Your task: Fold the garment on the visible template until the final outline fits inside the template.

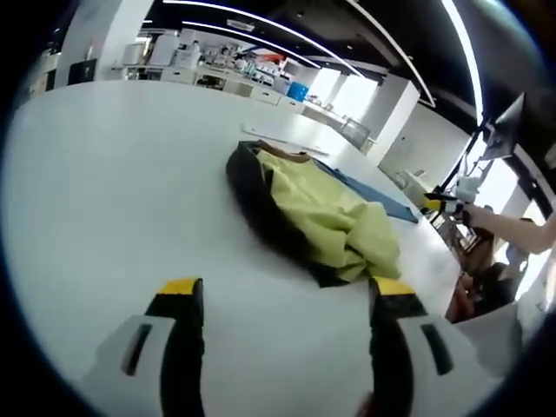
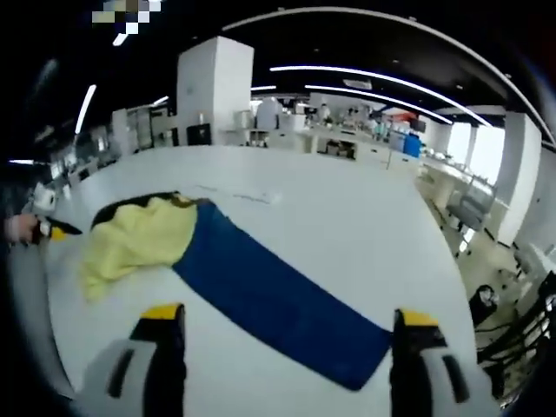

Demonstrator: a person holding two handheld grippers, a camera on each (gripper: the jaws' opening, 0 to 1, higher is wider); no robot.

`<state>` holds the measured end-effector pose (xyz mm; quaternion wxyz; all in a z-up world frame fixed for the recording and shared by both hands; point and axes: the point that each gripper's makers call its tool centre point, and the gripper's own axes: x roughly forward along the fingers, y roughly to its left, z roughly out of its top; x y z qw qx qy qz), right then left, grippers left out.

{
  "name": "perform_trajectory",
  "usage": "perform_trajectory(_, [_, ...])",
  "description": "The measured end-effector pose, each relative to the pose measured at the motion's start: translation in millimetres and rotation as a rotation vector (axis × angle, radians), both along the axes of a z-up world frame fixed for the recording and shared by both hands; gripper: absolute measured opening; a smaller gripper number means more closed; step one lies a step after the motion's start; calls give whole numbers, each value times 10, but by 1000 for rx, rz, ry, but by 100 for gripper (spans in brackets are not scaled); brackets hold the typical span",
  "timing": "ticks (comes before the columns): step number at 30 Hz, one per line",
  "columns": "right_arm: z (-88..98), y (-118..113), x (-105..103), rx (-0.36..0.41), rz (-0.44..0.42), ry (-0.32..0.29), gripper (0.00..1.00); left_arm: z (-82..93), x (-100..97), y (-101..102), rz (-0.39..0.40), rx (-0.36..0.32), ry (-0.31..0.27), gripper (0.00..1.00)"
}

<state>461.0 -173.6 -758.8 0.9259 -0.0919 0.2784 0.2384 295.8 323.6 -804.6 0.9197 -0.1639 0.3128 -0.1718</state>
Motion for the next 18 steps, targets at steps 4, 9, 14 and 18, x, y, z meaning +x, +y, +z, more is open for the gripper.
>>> perform_trajectory(4, [91, 19, -10, -1, 3, -13, 100, 32, 23, -44, -7, -6, -6, 72])
perform_trajectory(9, [111, 103, -93, 11, 17, -16, 99, 39, 43, -106, -46, 1, -9, 71])
perform_trajectory(14, [107, 173, -166, -3, 38, -12, 97, 23, 77, -234, -72, -8, -4, 68])
perform_trajectory(18, [142, 187, -195, 0, 41, -15, 96, -3, 121, -311, -90, -12, -1, 65])
